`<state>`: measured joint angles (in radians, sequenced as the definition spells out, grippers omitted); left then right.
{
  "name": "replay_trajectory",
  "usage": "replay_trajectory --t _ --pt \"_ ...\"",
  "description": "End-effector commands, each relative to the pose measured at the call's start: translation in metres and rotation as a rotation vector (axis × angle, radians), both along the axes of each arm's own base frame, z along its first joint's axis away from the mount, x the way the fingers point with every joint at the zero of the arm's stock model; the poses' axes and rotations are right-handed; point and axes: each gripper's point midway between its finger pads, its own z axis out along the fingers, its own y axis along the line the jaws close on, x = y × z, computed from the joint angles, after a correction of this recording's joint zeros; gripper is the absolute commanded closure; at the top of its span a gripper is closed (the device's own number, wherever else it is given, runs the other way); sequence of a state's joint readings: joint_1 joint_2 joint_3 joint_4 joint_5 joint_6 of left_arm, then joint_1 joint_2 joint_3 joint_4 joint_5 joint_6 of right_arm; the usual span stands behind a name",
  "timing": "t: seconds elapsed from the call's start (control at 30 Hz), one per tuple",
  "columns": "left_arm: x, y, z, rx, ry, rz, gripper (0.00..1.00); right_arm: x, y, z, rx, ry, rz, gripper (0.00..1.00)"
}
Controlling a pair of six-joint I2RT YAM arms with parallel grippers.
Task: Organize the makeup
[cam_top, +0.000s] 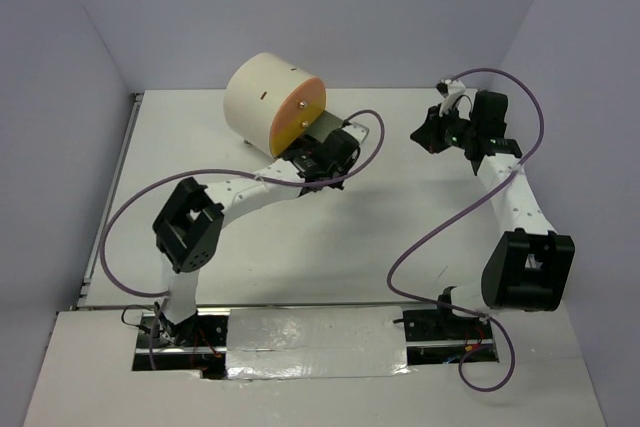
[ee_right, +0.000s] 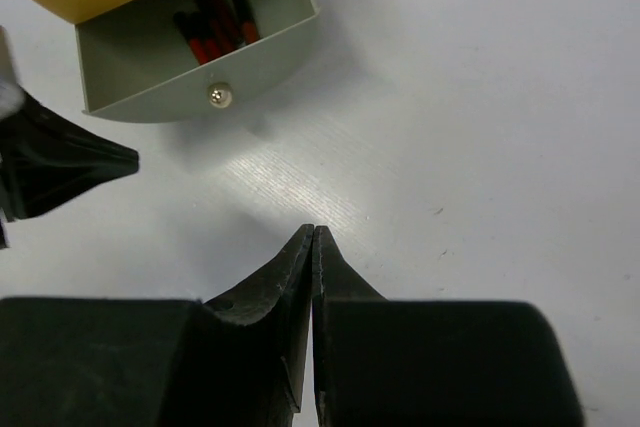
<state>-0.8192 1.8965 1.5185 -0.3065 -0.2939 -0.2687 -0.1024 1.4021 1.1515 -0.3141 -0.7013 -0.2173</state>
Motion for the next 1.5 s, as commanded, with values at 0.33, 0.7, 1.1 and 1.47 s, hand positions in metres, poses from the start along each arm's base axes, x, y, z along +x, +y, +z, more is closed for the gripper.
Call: replay_trajectory --t 0.33,0.7,1.1,1.47 --pt "0.043 0.009 -0.031 0.344 -0.17 0.186 1.0 0.003 -0.008 0.007 0.041 -0.03 -0.016 0.91" --pt "0.066 0.015 -0.062 0.497 -0.211 0.244 1.0 0.005 -0.01 0.002 0.045 -0.016 -0.019 0.9" --pt "0.103 0.039 -0.048 0.465 -0.231 0.327 0.76 0.006 -0.012 -0.008 0.041 0.007 -0.025 0.9" --pt "0.131 0.068 -0.035 0.451 -0.242 0.393 0.52 0.008 -0.018 -0.01 0.023 0.003 -0.038 0.9"
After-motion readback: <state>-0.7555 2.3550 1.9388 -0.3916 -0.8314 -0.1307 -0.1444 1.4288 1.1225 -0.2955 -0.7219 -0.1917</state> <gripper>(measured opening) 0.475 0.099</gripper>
